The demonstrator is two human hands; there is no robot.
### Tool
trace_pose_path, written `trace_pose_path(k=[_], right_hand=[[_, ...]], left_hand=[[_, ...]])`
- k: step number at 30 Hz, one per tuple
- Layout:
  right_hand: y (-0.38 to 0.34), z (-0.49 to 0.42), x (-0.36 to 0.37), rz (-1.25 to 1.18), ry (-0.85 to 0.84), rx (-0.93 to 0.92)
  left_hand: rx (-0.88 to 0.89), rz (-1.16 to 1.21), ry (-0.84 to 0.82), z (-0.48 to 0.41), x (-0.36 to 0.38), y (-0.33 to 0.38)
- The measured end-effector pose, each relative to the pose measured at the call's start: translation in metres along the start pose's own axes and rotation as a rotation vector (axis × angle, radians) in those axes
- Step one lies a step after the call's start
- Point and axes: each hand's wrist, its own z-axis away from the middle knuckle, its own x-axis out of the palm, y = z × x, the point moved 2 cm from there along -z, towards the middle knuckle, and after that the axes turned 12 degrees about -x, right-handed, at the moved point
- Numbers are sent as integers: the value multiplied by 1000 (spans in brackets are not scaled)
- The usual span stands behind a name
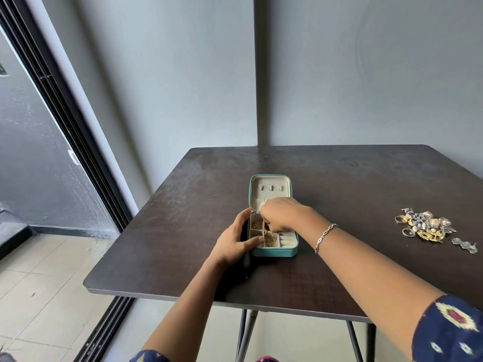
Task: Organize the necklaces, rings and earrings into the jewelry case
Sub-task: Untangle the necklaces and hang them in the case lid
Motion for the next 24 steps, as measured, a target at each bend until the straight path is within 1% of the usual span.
trace_pose_path(k=[7, 12, 17, 24], right_hand=[[3, 3, 3, -49, 32, -26], [6, 3, 5, -91, 52, -8], [3, -2, 5, -70, 11, 32], [1, -2, 2, -24, -58, 19]], left_hand=[[-10, -5, 7, 0, -1, 0], [-8, -10, 9, 0, -1, 0], [-9, -10, 10, 1, -1, 1], [-9, 2, 4, 1, -1, 1]])
